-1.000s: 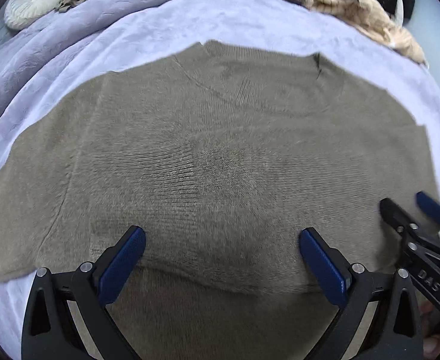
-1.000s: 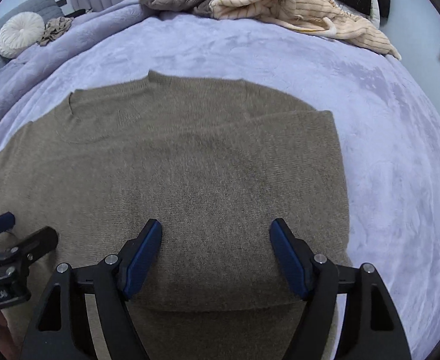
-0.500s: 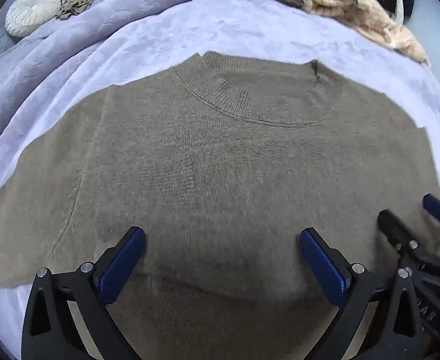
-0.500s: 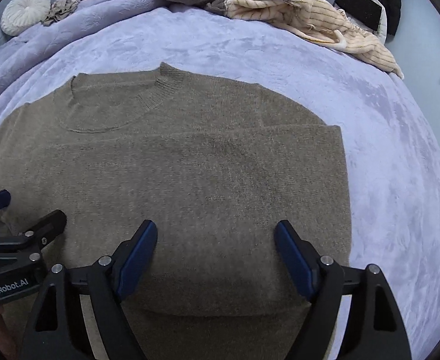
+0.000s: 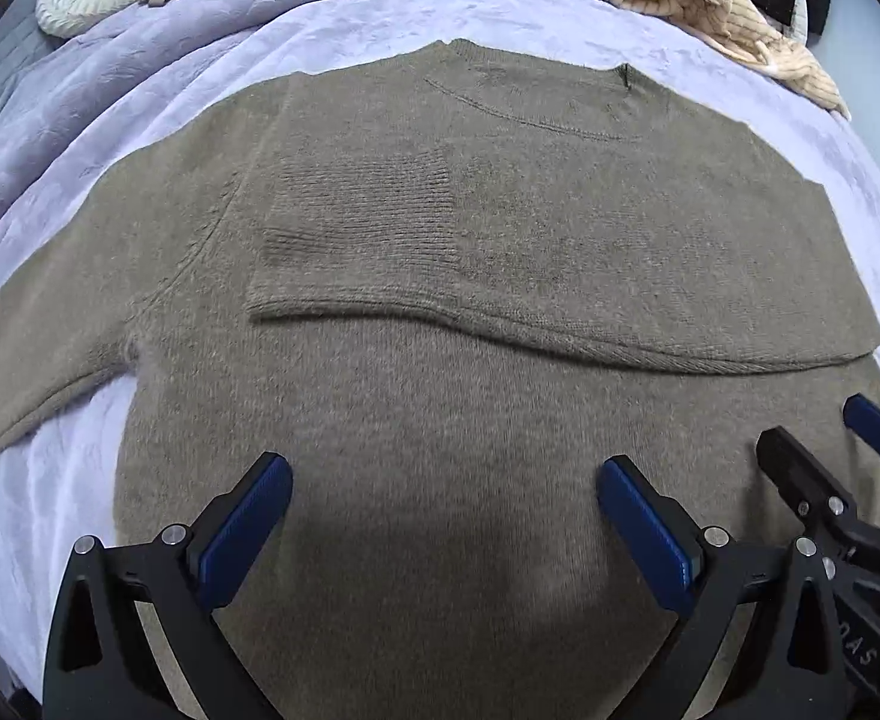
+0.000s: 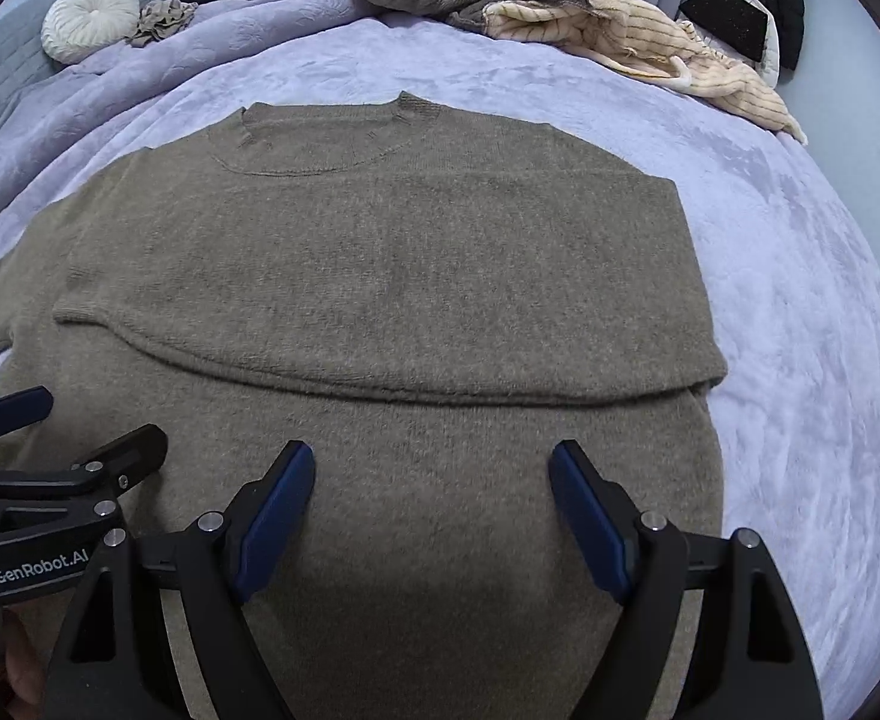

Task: Fold small clothes
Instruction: 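Move the left tool to the cuff of the other sleeve, then grasp the other sleeve cuff with the left tool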

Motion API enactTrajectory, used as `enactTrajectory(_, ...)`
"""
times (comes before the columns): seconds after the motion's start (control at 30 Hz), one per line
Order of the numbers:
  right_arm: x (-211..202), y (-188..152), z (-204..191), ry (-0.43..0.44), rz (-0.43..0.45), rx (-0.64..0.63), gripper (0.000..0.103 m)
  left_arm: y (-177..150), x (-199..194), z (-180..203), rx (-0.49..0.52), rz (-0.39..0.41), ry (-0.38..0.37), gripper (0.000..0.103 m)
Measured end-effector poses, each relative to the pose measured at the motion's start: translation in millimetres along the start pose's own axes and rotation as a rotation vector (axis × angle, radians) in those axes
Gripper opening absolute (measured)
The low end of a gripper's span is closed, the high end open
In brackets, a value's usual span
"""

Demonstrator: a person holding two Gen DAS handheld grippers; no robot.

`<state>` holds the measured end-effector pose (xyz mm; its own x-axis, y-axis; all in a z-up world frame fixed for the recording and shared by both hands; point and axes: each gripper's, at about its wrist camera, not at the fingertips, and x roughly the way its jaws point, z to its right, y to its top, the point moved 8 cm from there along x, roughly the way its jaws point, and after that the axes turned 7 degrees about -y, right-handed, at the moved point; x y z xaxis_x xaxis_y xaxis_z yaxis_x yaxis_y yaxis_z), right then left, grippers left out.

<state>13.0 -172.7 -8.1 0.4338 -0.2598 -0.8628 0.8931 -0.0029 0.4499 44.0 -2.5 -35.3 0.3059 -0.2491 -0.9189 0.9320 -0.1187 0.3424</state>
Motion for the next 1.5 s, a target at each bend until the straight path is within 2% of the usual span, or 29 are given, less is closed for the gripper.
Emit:
enactTrajectory(0.1, -18, -3, -3, -0.002, 0.034, -0.008, 0.084, -5, -11, 0, -0.022, -0.01, -0.048, 0.103)
enactTrajectory(0.2, -34, -8, -6, 0.002, 0.054, -0.016, 0.084, -24, -9, -7, -0.063, -0.086, -0.084, 0.103)
enactTrajectory(0.23, -38, -11, -7, 0.009, 0.055, -0.014, 0.084, -30, -10, -9, -0.05, -0.088, -0.082, 0.103)
enactTrajectory(0.3, -41, -22, -12, 0.035, 0.035, -0.01, 0.084, -36, -16, -3, 0.018, -0.062, -0.067, 0.103)
enactTrajectory(0.4, -37, -43, -21, 0.063, -0.006, -0.026, 0.084, -50, -24, 4, 0.065, -0.051, -0.03, 0.103)
enactTrajectory(0.5, -30, -72, -20, 0.065, -0.05, -0.029, 0.084, -69, -34, 7, 0.102, -0.047, -0.04, 0.103)
enactTrajectory(0.6, -39, -91, -18, 0.055, -0.015, -0.057, 0.085, -101, -54, 10, 0.16, -0.031, -0.042, 0.103)
enactTrajectory(0.7, -54, -118, -11, 0.085, -0.01, -0.064, 0.085, -136, -75, 12, 0.229, -0.005, -0.044, 0.103)
enactTrajectory(0.8, -63, -149, 0, 0.092, -0.014, -0.089, 0.087, -170, -91, 10, 0.235, 0.038, -0.056, 0.103)
enactTrajectory(0.9, -73, -165, 1, 0.056, 0.006, -0.165, 0.088, -181, -114, 7, 0.211, 0.069, -0.091, 0.103)
enactTrajectory(0.97, -82, -162, 1, 0.028, 0.009, -0.183, 0.088, -169, -133, -10, 0.124, 0.145, -0.094, 0.103)
enactTrajectory(1.07, -96, -147, 0, 0.039, 0.051, -0.163, 0.088, -146, -162, -58, -0.062, 0.266, -0.099, 0.103)
enactTrajectory(1.17, -103, -123, -9, 0.042, 0.091, -0.163, 0.088, -120, -169, -142, -0.297, 0.345, -0.075, 0.103)
enactTrajectory(1.27, -103, -109, -25, 0.049, 0.091, -0.198, 0.088, -115, -166, -231, -0.528, 0.398, -0.033, 0.103)
enactTrajectory(1.37, -104, -100, -46, 0.052, 0.098, -0.249, 0.088, -116, -157, -303, -0.732, 0.407, -0.116, 0.103)
enactTrajectory(1.47, -105, -101, -64, 0.05, 0.098, -0.286, 0.088, -126, -137, -353, -0.875, 0.423, -0.224, 0.103)
enactTrajectory(1.5, -105, -102, -69, 0.051, 0.094, -0.296, 0.088, -125, -135, -367, -0.908, 0.443, -0.281, 0.103)
